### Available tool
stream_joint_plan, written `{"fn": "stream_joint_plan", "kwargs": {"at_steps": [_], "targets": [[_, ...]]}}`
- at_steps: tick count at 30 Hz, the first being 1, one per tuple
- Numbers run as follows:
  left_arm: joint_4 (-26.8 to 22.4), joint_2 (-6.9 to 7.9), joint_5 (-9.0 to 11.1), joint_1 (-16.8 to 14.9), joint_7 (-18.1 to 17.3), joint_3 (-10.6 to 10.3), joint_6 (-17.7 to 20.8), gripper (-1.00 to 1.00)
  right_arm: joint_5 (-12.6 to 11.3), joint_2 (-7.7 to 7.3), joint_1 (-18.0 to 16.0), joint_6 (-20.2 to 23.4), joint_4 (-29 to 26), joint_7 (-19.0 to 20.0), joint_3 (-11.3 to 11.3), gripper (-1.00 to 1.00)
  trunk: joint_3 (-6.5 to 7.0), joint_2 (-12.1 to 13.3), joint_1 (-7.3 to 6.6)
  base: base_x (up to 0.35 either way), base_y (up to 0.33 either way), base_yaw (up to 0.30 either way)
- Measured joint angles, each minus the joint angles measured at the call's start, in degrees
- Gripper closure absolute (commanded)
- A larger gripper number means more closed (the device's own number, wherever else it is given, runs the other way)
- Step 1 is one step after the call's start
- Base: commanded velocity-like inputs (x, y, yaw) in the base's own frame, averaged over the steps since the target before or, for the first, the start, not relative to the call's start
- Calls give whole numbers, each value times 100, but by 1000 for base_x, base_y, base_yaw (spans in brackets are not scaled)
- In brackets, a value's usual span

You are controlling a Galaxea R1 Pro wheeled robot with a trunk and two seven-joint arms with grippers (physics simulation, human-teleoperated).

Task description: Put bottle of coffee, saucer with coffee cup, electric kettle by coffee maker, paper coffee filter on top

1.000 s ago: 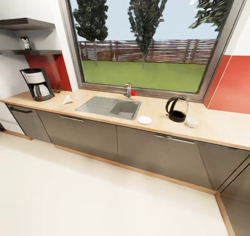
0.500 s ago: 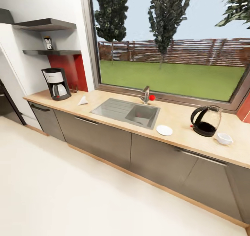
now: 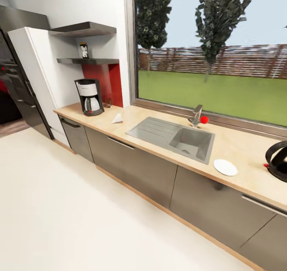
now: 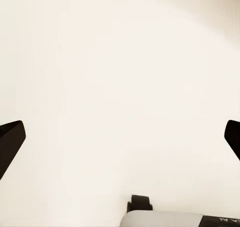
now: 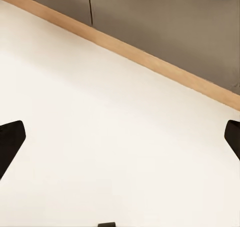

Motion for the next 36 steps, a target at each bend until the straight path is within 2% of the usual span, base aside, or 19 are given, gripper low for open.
{"fn": "stream_joint_plan", "kwargs": {"at_steps": [9, 23, 36], "targets": [[0, 0, -4, 0, 0, -2, 0, -100, 0, -1, 0, 0, 0, 0, 1, -100, 18, 0, 0, 286, 223, 279], [80, 0, -13, 0, 0, -5, -4, -100, 0, 1, 1, 1, -2, 0, 0, -100, 46, 0, -1, 333, 18, 279], [79, 0, -14, 0, -1, -3, -9, -100, 3, 9, 0, 0, 7, 0, 2, -100, 72, 0, -1, 334, 153, 279]]}}
